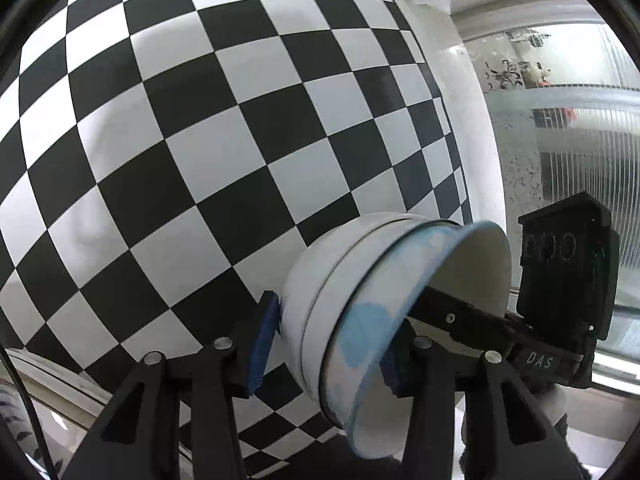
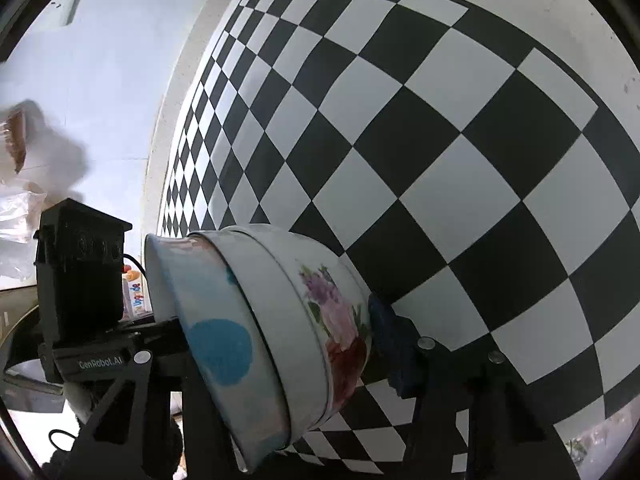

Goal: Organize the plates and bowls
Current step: 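Carry the bowl stack over the blue-striped plate stack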

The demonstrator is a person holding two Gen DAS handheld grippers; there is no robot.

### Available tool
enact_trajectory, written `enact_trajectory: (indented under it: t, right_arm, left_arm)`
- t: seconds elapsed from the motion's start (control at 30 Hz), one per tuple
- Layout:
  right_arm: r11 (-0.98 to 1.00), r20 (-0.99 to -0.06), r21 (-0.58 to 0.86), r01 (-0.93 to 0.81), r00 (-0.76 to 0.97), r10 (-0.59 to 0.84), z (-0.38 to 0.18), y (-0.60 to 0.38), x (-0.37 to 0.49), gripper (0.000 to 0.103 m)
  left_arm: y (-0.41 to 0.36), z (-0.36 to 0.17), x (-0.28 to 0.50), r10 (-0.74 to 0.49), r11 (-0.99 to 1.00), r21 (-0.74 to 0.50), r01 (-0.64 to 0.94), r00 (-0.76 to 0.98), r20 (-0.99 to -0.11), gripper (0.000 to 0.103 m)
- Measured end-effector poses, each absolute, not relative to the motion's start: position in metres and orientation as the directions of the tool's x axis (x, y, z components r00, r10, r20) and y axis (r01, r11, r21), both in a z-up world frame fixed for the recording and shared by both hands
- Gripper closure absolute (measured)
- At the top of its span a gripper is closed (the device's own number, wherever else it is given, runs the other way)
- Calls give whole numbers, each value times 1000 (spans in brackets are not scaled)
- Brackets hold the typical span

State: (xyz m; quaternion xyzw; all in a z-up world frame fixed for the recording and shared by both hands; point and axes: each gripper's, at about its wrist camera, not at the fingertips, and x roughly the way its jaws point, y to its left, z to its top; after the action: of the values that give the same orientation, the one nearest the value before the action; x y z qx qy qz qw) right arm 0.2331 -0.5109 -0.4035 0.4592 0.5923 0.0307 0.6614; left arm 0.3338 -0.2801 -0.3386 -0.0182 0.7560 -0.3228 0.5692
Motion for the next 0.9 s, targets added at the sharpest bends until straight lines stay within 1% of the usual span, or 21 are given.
enact_trajectory:
  t: [0.3,0.57,0.9]
  right_arm:
    - [652,-777,627,427,277,565,-398,-490,235,51]
    - [642,-766,640,422,287,575,-385,-477,238,52]
    - [634,-747,661,402,272,606,-362,-443,265,52]
  left_arm:
    - [-277,-333,328,-386,801,-476,363,-296,-874,60]
    - [-272,-319,326,-379,811,-458,363,-270,-885,61]
    - [-247,-291,323,-383,830,-441,341,-227,-896,62]
